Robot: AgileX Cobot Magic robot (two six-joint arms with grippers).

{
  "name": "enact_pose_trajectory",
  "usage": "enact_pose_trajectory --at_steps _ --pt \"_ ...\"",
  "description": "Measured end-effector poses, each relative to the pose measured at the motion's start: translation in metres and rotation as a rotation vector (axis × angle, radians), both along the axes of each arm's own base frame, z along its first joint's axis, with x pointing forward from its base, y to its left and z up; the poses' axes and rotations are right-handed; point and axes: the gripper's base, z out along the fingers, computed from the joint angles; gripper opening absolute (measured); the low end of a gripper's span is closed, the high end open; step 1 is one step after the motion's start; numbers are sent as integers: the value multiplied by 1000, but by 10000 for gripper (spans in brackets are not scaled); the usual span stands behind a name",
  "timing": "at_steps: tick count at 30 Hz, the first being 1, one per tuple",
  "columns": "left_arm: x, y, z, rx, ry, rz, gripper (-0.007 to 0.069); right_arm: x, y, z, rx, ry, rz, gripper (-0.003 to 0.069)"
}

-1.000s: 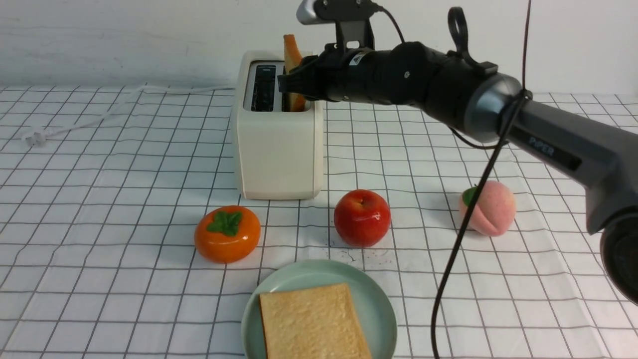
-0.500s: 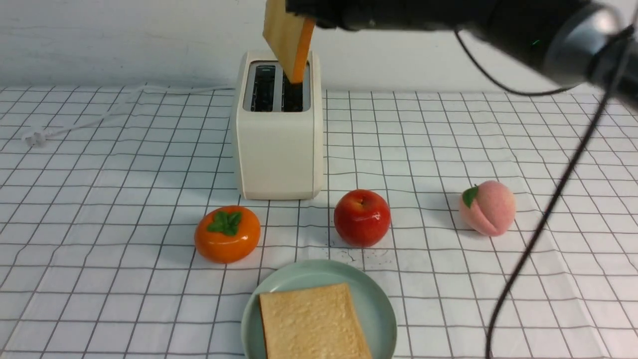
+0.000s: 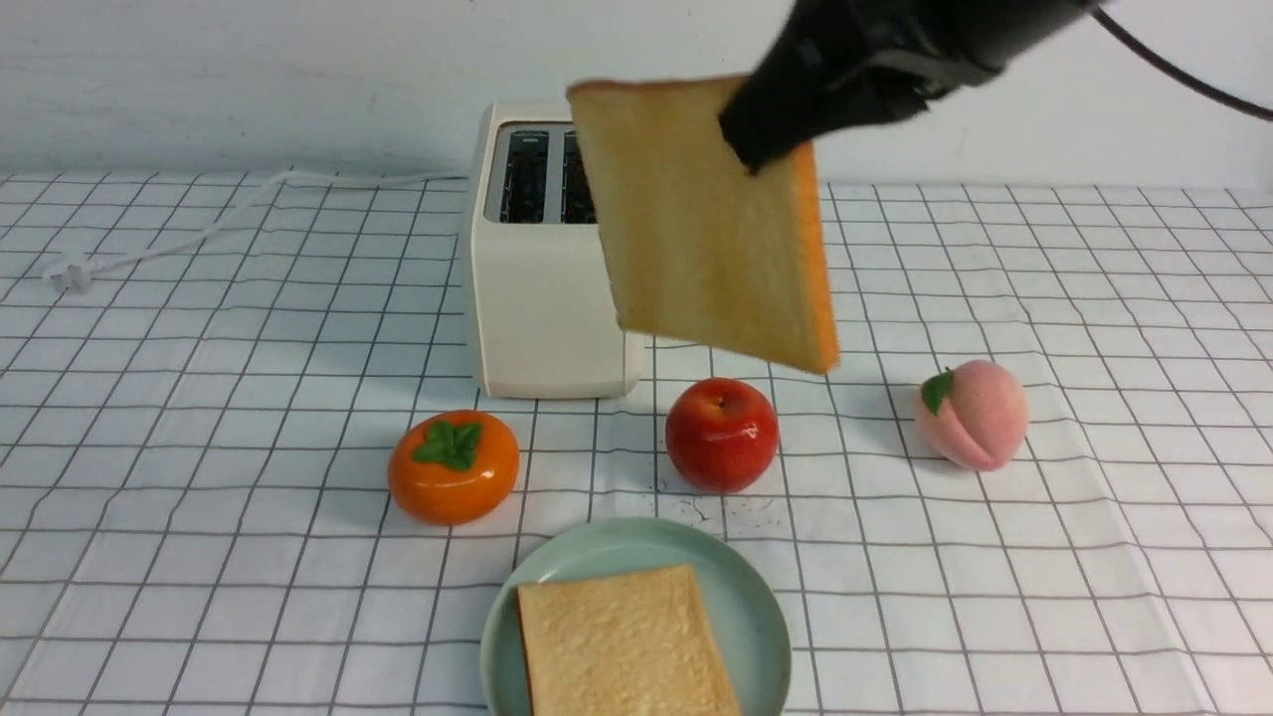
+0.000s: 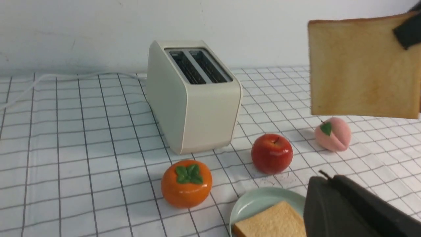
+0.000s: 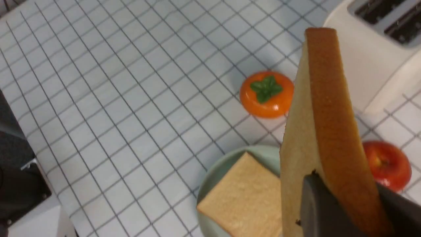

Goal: Take toasted bread from bread machine on white checkered table place on plate.
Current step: 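Place the held slice of bread on top of the slice on the plate with the right gripper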

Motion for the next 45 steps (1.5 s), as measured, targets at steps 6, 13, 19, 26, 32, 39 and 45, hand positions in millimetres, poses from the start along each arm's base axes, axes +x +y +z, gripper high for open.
enact_pose_trajectory --at_steps 6,13,19,26,32,39,45 --pt "-3 0 -10 47 109 -14 -13 -28 -15 -56 42 116 -112 101" --pt "-5 0 -15 67 156 -20 -13 -1 6 -126 210 224 -187 101" --pt "-5 0 -15 68 159 -20 -13 16 27 -160 295 407 -94 101" --pt "-6 0 -17 76 177 -23 -13 26 35 -197 248 541 -46 101" --pt "-6 0 -17 76 178 -23 -13 35 37 -212 236 553 -87 101" --pt "-6 0 -17 76 178 -23 -13 45 36 -228 198 556 -180 139" --pt "-6 0 -17 77 179 -23 -13 54 21 -234 114 481 -208 363"
